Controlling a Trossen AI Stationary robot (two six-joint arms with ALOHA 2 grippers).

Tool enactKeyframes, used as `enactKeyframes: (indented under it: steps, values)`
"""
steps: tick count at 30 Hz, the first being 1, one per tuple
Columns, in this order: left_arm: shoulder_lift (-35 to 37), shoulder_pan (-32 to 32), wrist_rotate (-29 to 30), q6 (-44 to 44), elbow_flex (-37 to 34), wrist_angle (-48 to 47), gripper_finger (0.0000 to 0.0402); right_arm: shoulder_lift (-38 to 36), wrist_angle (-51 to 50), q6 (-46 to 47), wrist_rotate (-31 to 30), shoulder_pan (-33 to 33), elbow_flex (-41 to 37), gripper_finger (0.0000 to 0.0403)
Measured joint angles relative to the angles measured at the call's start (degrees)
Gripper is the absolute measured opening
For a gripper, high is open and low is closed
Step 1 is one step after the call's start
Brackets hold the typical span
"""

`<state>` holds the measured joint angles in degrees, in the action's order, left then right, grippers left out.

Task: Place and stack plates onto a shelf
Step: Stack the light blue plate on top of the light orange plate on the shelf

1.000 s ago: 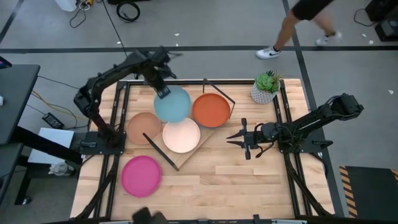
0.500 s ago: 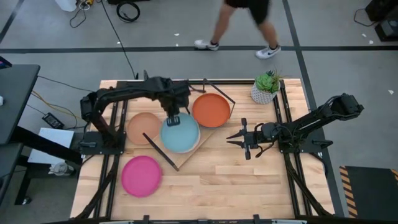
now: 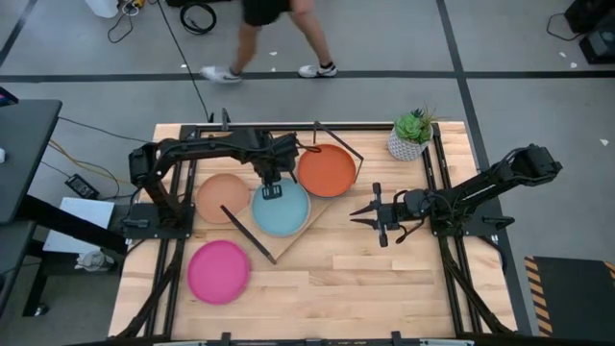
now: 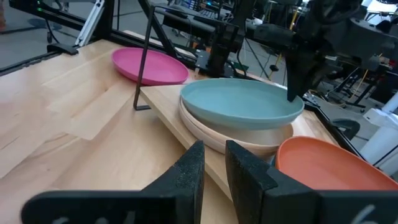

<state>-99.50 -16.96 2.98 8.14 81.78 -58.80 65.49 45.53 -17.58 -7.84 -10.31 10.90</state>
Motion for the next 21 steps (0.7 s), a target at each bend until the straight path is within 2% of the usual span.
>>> enactKeyframes:
  steps: [8,17,21]
  values:
    - [0.0,0.0,1.8,-1.5,0.0,0.8,0.0027,0.0,0.0,0.0,0.0,0.0,0.0,0.0071]
    - [0.0,0.2,3.8,-1.3,0.0,0.9,0.0135,0.0,-0.2,0.0,0.0,0.0,0.0,0.0071]
    - [0.0,-0.4,3.7,-0.7,0.0,-0.2,0.0159,0.0,-0.2,-0.1,0.0,0.0,0.0,0.0071]
